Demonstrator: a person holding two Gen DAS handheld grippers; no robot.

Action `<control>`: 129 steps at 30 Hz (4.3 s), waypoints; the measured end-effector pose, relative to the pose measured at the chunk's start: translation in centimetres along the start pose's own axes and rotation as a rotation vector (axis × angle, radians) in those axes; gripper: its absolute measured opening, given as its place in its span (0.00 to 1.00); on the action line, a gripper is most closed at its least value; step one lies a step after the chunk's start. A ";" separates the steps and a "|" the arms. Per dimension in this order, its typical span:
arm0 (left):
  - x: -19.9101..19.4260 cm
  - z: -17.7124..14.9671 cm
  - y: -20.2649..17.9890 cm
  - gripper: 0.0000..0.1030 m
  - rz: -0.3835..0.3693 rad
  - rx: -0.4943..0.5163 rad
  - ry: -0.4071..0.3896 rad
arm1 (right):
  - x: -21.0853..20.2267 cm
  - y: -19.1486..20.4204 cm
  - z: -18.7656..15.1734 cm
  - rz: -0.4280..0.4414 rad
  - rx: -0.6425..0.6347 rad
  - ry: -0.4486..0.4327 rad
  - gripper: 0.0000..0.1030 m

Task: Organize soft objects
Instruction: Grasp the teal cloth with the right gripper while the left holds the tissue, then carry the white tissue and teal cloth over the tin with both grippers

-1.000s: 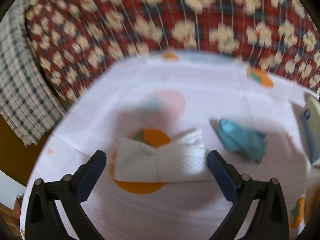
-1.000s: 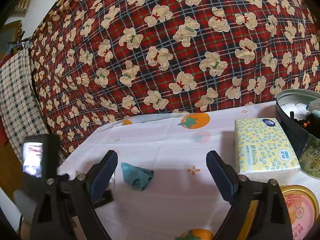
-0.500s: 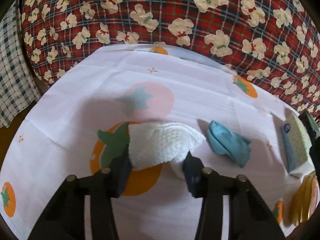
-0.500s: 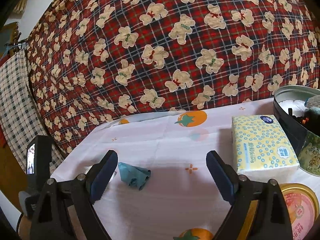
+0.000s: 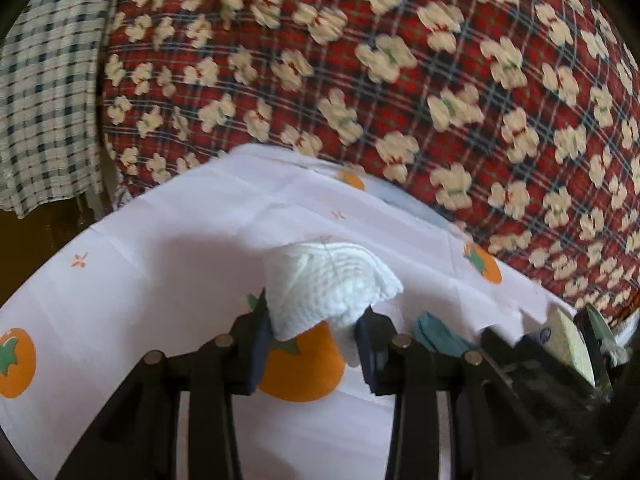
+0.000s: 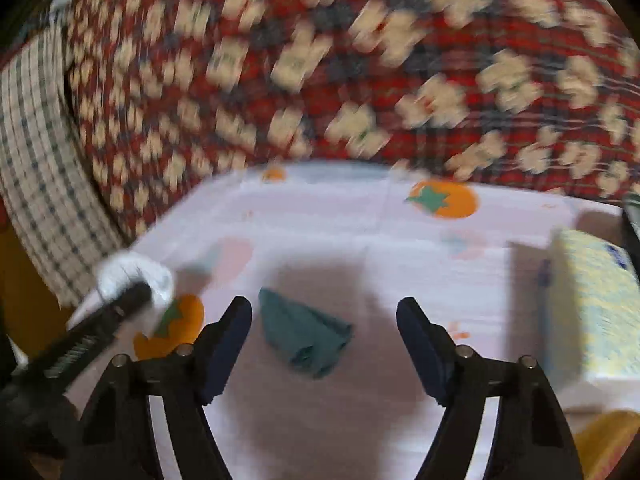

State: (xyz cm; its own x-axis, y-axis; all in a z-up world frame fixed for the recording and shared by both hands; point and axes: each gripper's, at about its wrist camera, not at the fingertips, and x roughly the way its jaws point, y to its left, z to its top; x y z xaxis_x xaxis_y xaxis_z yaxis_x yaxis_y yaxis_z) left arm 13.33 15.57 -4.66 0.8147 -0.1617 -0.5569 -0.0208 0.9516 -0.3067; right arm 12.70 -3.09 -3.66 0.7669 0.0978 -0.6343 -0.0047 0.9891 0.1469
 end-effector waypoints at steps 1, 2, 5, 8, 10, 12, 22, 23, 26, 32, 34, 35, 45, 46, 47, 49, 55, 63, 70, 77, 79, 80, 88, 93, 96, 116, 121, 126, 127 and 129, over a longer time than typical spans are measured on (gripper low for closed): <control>-0.1 0.1 0.0 0.35 0.010 0.005 -0.010 | 0.8 0.3 0.1 -0.003 -0.008 0.030 0.75; -0.2 0.1 -0.1 0.35 0.023 0.013 -0.018 | 1.5 0.5 0.1 -0.003 -0.011 0.057 0.75; -0.2 0.1 -0.3 0.35 0.040 0.033 -0.026 | 3.7 0.7 0.4 -0.016 -0.014 0.147 0.75; -0.2 0.0 -0.6 0.35 0.045 0.050 -0.022 | 4.2 1.6 0.3 -0.039 -0.059 0.172 0.74; -0.3 0.0 -0.7 0.35 0.046 0.055 -0.026 | 4.1 2.0 0.3 -0.053 -0.084 0.175 0.64; -0.4 0.0 -0.6 0.35 0.047 0.051 -0.032 | 4.0 1.9 0.2 -0.033 -0.079 0.180 0.34; -1.7 -0.1 -0.4 0.36 0.052 0.035 -0.097 | 0.7 1.7 0.6 0.040 -0.060 0.007 0.15; -2.1 -0.2 -0.6 0.36 0.057 0.047 -0.118 | 0.0 1.8 0.5 0.043 -0.063 -0.026 0.15; -3.1 -0.3 -1.2 0.36 0.071 0.070 -0.178 | -3.2 1.6 -0.1 0.039 -0.062 -0.187 0.15; -5.0 -0.8 -2.3 0.36 0.105 0.133 -0.283 | -6.3 1.8 -0.9 -0.027 -0.111 -0.340 0.15; -5.4 -1.0 -2.8 0.36 0.118 0.158 -0.310 | -6.7 1.5 -1.0 -0.033 -0.109 -0.348 0.15; -5.5 -1.1 -3.0 0.36 0.120 0.165 -0.315 | -6.8 1.4 -1.1 -0.035 -0.103 -0.351 0.15; -7.2 -2.4 -4.2 0.36 0.134 0.182 -0.356 | -8.2 0.3 -2.1 -0.037 -0.096 -0.356 0.15; -7.3 -2.6 -4.4 0.36 0.132 0.183 -0.357 | -8.4 0.2 -2.2 -0.037 -0.096 -0.356 0.15; -7.4 -2.7 -4.5 0.36 0.130 0.184 -0.357 | -8.5 0.2 -2.4 -0.036 -0.097 -0.356 0.15; -7.7 -2.9 -4.7 0.36 0.131 0.184 -0.361 | -8.8 0.0 -2.6 -0.034 -0.098 -0.354 0.15; -8.4 -3.6 -5.1 0.36 0.121 0.175 -0.361 | -9.7 -0.4 -3.2 -0.033 -0.100 -0.352 0.15; -9.5 -4.6 -6.1 0.36 0.116 0.179 -0.364 | -11.0 -0.9 -4.1 -0.026 -0.107 -0.351 0.15; -10.7 -5.5 -6.0 0.36 0.103 0.139 -0.367 | -12.1 -1.4 -4.9 -0.016 -0.111 -0.354 0.15; -11.6 -6.6 -7.5 0.36 0.108 0.174 -0.368 | -14.3 -2.2 -5.8 -0.005 -0.118 -0.394 0.15; -11.8 -6.9 -7.9 0.36 0.114 0.180 -0.371 | -14.8 -2.5 -6.1 -0.003 -0.118 -0.403 0.15; -11.9 -7.0 -8.0 0.36 0.112 0.180 -0.370 | -15.1 -2.7 -6.2 -0.002 -0.116 -0.406 0.15; -12.6 -7.8 -8.6 0.36 0.098 0.169 -0.354 | -17.0 -3.7 -7.1 -0.002 -0.127 -0.444 0.15; -13.1 -8.7 -9.4 0.36 0.076 0.167 -0.341 | -17.9 -4.3 -7.5 -0.002 -0.135 -0.464 0.15; -13.2 -9.0 -10.0 0.36 0.057 0.159 -0.329 | -18.5 -4.8 -7.7 -0.008 -0.139 -0.481 0.15; -14.8 -9.8 -16.8 0.36 -0.053 0.232 -0.335 | -21.9 -10.7 -8.0 -0.085 -0.107 -0.568 0.15; -14.8 -10.2 -18.8 0.36 -0.079 0.253 -0.332 | -22.6 -12.7 -8.1 -0.127 -0.112 -0.579 0.15; -15.0 -10.6 -21.1 0.36 -0.113 0.283 -0.334 | -23.3 -14.7 -8.3 -0.173 -0.120 -0.590 0.15; -15.0 -10.7 -21.6 0.36 -0.120 0.289 -0.334 | -23.5 -15.2 -8.3 -0.184 -0.119 -0.592 0.15; -15.0 -10.8 -22.6 0.36 -0.137 0.298 -0.331 | -23.7 -16.0 -8.2 -0.201 -0.116 -0.595 0.15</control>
State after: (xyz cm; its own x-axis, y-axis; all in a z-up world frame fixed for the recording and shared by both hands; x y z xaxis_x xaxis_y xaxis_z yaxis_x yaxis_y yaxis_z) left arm -4.74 -6.29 2.27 0.9405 -0.2447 -0.2359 0.2275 0.9688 -0.0982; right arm -10.71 -20.38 2.79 0.9850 -0.1360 -0.1059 0.1329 0.9905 -0.0358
